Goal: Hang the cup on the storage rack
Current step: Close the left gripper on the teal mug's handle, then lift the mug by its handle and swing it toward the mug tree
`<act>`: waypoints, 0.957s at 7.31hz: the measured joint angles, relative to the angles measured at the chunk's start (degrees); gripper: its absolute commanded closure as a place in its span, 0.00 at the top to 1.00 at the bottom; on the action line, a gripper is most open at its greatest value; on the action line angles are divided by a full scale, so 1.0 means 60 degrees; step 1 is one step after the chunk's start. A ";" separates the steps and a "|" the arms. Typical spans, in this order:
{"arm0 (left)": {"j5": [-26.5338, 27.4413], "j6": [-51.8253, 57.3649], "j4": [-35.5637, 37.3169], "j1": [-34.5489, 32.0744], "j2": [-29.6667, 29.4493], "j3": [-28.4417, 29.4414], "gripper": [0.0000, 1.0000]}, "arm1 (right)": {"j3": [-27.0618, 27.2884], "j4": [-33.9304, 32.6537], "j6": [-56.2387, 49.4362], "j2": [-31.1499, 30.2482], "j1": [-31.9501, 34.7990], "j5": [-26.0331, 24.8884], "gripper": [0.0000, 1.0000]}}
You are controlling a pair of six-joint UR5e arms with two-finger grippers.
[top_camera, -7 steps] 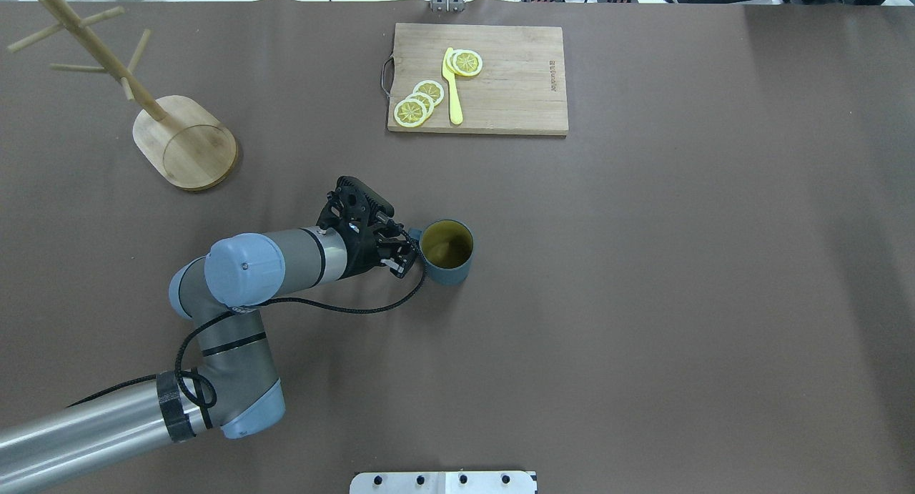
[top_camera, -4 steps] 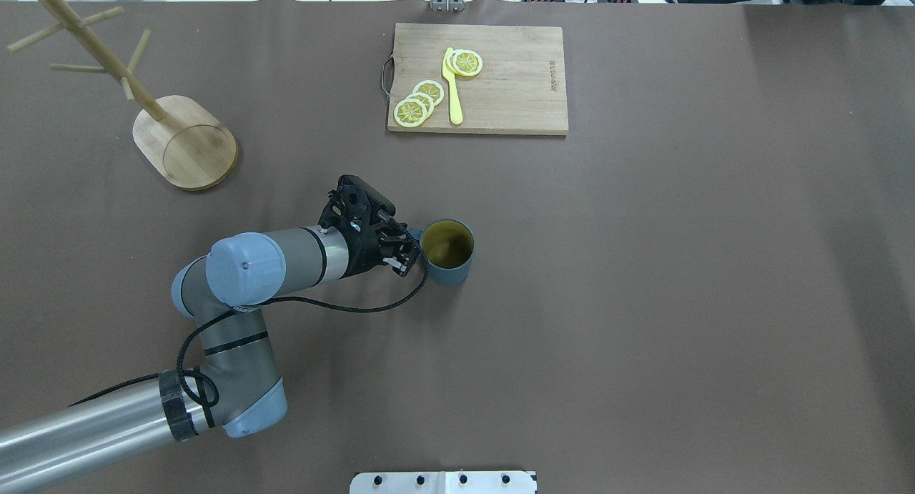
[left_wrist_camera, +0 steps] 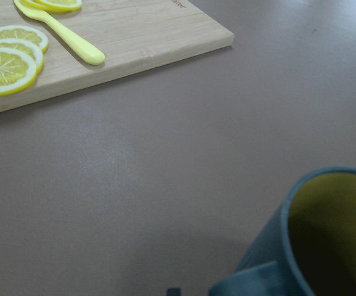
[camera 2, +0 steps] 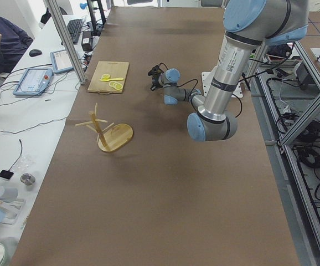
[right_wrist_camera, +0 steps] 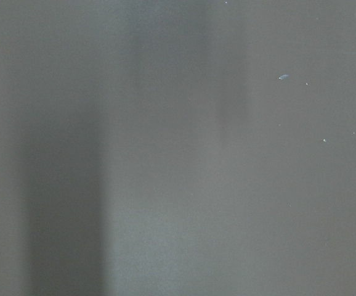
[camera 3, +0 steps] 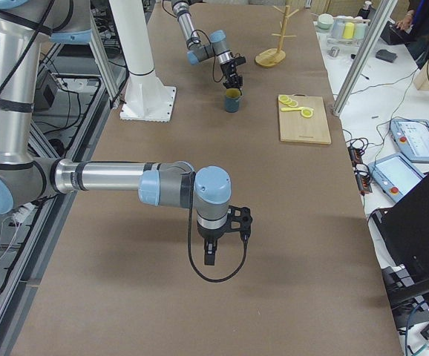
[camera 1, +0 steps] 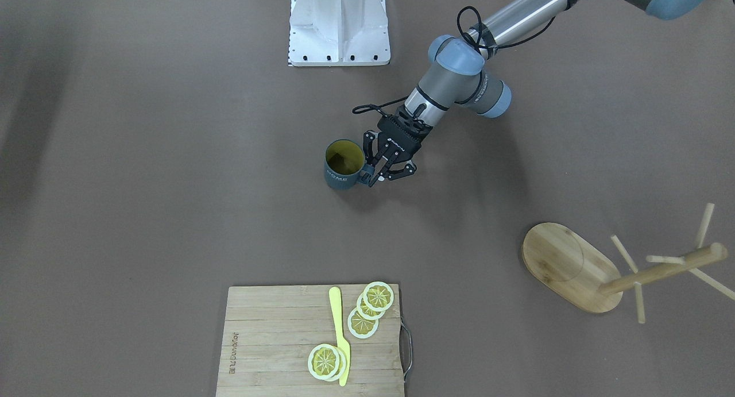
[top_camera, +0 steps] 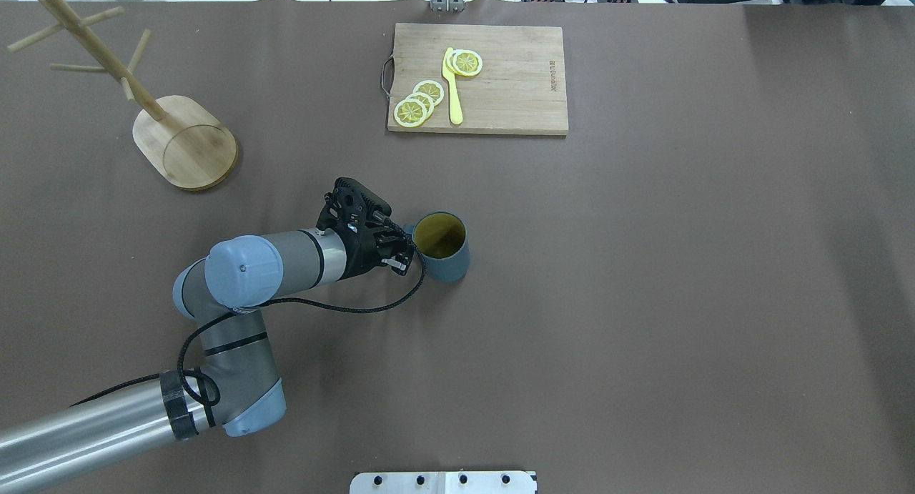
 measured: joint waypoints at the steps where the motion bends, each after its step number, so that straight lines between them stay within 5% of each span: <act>1: -0.0003 -0.0008 -0.0054 -0.0006 0.0003 0.0001 0.00 | 0.0000 0.0000 0.0000 -0.0004 0.0000 0.0000 1.00; 7: -0.0010 -0.0733 -0.1226 -0.0079 0.0060 -0.0069 0.00 | 0.0000 0.0000 -0.0012 -0.0020 0.0000 -0.0024 1.00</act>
